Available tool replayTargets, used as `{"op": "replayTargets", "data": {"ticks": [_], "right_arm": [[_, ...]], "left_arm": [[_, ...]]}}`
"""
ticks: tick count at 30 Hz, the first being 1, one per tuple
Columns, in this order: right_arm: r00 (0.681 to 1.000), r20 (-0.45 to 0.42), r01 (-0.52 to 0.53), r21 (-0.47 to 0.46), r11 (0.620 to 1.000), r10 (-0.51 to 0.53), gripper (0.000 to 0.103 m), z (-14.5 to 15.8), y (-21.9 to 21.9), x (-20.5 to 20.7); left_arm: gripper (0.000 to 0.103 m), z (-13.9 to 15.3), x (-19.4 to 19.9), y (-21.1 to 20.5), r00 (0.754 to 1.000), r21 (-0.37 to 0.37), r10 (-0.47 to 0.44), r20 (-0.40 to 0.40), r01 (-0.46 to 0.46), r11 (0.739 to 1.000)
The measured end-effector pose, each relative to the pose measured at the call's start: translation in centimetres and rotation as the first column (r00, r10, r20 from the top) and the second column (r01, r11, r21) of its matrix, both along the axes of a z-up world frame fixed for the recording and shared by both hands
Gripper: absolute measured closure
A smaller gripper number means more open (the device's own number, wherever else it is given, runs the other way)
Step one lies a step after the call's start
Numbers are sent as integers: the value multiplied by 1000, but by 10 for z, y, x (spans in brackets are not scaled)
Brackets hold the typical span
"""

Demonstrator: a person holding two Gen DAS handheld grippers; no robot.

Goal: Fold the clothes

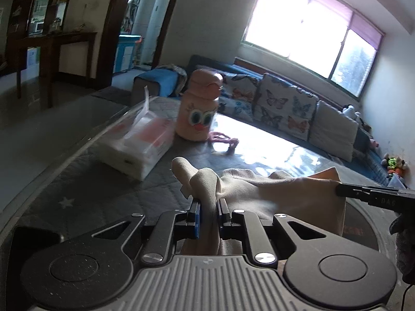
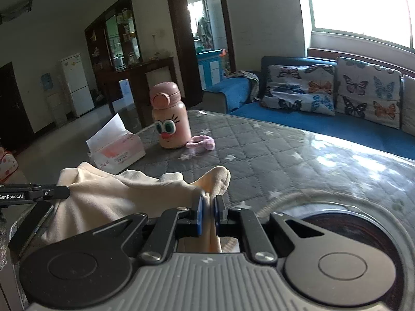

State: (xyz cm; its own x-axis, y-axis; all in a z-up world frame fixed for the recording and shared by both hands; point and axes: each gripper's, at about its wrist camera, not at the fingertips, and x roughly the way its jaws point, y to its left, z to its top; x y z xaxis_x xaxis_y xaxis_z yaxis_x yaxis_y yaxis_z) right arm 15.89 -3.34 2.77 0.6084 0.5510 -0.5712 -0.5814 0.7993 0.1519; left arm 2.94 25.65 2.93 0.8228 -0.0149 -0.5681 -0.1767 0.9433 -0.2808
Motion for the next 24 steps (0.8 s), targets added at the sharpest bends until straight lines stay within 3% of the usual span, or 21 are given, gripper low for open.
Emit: {"op": "replayTargets", "data": {"ticks": [6, 10, 14, 17, 24], "right_arm": [[1000, -22, 10, -44, 999, -11, 93, -18, 15, 13], [999, -39, 17, -63, 998, -19, 88, -26, 14, 16], [999, -48, -5, -69, 998, 2, 76, -28, 12, 11], [998, -57, -36, -66, 997, 33, 70, -30, 14, 4], [991, -73, -121, -74, 990, 115, 67, -35, 24, -13]], "left_arm": [[86, -18, 4, 9, 998, 2, 25, -61, -25, 1000], [64, -15, 2, 9, 998, 18, 26, -51, -25, 1000], [52, -14, 5, 0, 999, 33, -6, -44, 7, 999], [49, -19, 11, -11, 998, 40, -33, -57, 35, 999], [33, -32, 15, -32, 993, 67, -76, -89, 82, 994]]}}
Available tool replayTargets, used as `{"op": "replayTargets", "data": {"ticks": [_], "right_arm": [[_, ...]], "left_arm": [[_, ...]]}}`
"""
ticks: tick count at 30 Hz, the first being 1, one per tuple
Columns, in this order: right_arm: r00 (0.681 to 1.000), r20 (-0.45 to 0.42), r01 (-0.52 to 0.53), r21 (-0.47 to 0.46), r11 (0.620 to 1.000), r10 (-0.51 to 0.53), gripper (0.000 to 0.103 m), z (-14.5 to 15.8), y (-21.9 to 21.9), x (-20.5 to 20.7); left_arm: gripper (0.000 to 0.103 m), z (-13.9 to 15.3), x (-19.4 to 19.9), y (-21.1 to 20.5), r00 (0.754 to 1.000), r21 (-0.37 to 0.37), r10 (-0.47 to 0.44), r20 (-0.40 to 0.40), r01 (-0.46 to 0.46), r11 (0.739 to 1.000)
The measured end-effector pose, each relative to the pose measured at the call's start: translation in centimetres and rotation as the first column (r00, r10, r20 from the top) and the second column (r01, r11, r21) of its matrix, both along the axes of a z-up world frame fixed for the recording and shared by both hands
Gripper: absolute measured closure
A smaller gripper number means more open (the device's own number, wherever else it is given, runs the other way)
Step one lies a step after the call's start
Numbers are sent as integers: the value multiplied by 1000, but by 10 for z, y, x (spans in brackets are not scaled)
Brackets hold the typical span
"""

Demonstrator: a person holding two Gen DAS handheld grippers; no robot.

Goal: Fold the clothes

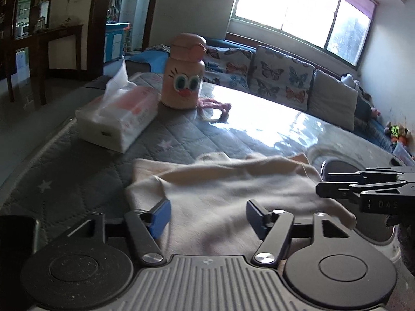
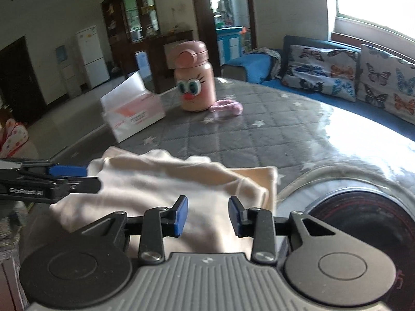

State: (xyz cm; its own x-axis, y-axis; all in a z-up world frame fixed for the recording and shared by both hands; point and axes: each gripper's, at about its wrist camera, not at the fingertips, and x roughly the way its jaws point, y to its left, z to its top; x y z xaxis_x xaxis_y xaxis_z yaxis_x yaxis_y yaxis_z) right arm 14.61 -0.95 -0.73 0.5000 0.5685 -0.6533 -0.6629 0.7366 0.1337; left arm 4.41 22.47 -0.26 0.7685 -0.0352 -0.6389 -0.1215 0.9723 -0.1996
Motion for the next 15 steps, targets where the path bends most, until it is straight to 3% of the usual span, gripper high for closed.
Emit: {"op": "replayTargets", "data": {"ticks": [2, 8, 10, 15], "right_arm": [[1000, -1, -19, -5, 1000, 19, 62, -3, 2, -4], [999, 3, -52, -61, 997, 53, 61, -16, 6, -15], [998, 17, -64, -80, 995, 66, 56, -16, 7, -19], [994, 61, -81, -90, 993, 86, 46, -9, 13, -29]], "left_arm": [[27, -4, -1, -5, 1000, 16, -9, -7, 9, 1000], [13, -10, -6, -16, 999, 67, -30, -23, 32, 997], [7, -11, -8, -18, 999, 77, -31, -23, 33, 996], [4, -16, -14, -18, 999, 90, -27, -37, 31, 996]]}}
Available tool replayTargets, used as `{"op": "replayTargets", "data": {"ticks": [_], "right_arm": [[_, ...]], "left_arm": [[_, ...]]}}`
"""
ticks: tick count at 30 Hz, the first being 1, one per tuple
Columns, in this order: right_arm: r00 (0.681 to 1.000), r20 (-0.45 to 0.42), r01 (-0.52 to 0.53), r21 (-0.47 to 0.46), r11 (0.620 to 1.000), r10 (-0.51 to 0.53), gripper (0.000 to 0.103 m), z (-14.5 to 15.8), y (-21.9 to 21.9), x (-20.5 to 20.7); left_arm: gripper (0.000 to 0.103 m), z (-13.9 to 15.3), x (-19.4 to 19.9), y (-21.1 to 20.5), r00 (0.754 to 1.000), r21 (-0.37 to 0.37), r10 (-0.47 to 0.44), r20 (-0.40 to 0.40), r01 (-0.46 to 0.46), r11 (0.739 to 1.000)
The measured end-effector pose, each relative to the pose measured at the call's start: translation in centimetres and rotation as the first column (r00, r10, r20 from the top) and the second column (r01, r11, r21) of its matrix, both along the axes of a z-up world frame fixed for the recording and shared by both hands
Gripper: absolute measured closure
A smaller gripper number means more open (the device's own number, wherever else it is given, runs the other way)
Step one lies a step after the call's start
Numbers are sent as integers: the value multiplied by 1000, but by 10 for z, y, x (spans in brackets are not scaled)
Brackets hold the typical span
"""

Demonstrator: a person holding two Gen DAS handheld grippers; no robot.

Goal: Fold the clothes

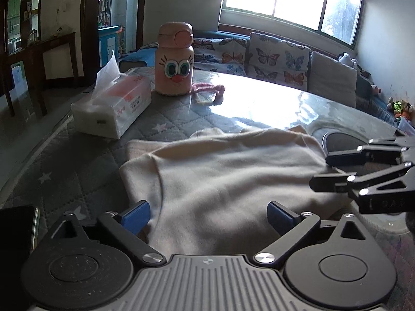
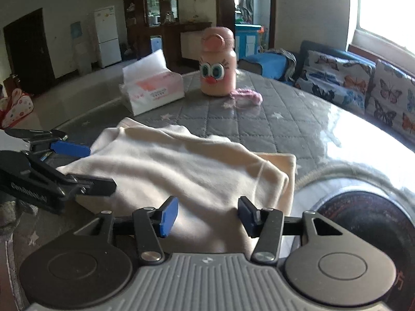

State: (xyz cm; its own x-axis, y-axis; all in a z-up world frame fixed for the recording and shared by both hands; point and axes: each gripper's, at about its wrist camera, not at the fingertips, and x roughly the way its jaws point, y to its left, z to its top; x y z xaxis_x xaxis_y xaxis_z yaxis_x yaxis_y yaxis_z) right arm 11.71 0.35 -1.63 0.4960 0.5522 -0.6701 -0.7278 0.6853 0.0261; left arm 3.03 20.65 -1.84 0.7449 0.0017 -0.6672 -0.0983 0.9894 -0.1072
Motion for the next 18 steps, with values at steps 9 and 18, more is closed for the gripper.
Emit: {"op": "replayTargets", "data": {"ticks": [9, 18], "right_arm": [[1000, 16, -16, -1, 1000, 16, 41, -5, 17, -3], [997, 43, -61, -59, 996, 64, 25, -14, 18, -20]], "left_arm": [[0, 5, -7, 10, 998, -1, 53, 20, -53, 999], [0, -7, -10, 11, 998, -4, 66, -17, -66, 998]]}}
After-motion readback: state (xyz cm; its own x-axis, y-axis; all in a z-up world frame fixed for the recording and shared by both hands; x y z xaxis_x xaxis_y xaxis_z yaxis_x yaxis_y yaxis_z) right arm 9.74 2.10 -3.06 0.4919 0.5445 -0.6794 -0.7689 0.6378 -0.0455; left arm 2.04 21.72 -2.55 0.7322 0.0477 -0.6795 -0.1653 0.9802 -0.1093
